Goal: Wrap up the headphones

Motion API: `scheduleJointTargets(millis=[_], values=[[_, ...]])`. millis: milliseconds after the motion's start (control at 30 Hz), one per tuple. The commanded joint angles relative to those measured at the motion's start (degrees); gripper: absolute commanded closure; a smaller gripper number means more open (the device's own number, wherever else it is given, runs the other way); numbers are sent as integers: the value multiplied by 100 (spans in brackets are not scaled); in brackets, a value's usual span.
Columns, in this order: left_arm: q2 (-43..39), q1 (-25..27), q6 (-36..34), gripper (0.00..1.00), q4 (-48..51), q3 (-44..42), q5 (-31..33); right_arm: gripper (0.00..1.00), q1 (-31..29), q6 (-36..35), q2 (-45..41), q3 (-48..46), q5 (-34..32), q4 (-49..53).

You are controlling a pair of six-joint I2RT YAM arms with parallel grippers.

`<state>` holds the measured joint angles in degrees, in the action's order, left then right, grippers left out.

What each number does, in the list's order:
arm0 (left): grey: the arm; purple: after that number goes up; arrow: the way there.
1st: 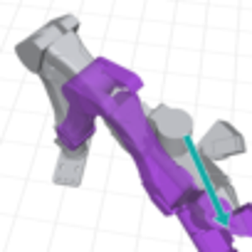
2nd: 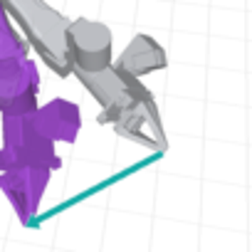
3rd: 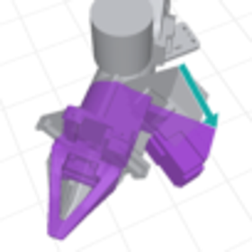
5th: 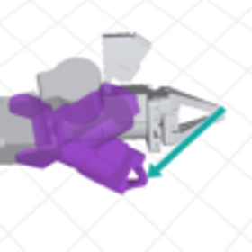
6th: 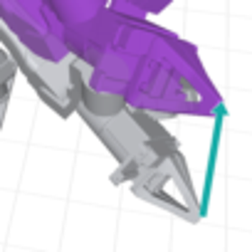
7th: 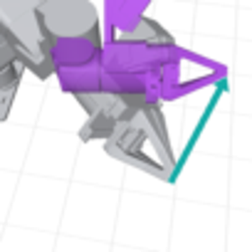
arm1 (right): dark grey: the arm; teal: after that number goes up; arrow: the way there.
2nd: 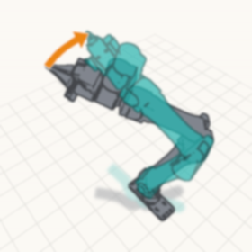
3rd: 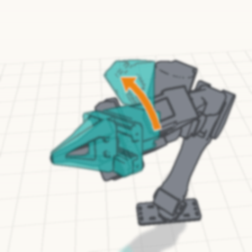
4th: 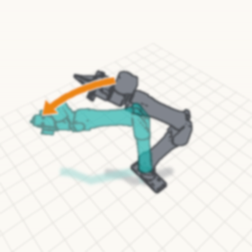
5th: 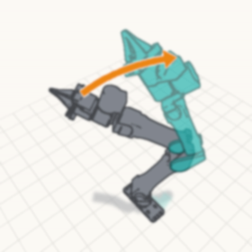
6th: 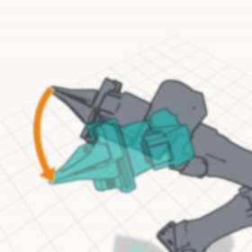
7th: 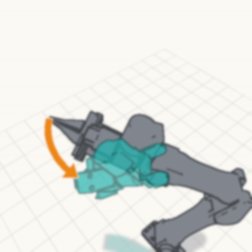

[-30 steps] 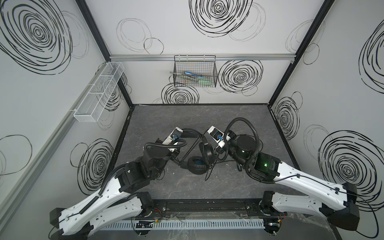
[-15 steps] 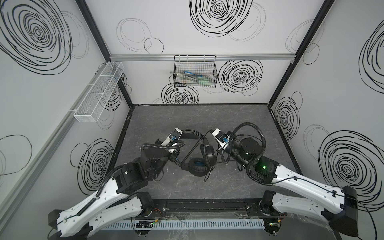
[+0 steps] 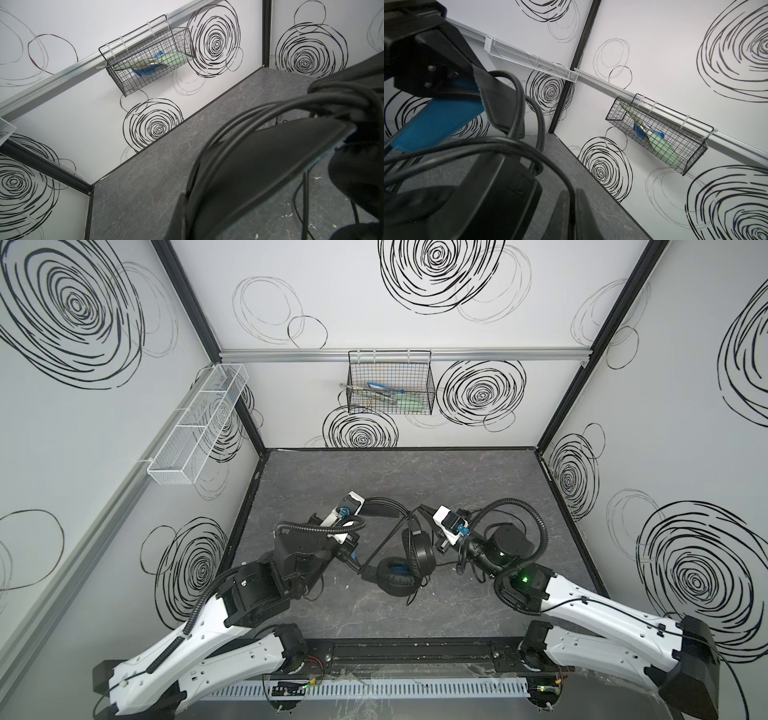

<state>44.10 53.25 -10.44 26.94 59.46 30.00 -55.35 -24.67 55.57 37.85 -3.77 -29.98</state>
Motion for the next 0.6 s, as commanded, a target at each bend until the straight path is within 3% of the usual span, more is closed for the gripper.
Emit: scheduleJointTargets(millis=[0, 567], values=[[23, 38, 224, 100, -669, 268, -35, 86, 55, -41, -5, -127, 284, -299], [556, 36, 353, 100, -626, 843, -226, 81, 399, 556, 104, -810, 455, -1042]])
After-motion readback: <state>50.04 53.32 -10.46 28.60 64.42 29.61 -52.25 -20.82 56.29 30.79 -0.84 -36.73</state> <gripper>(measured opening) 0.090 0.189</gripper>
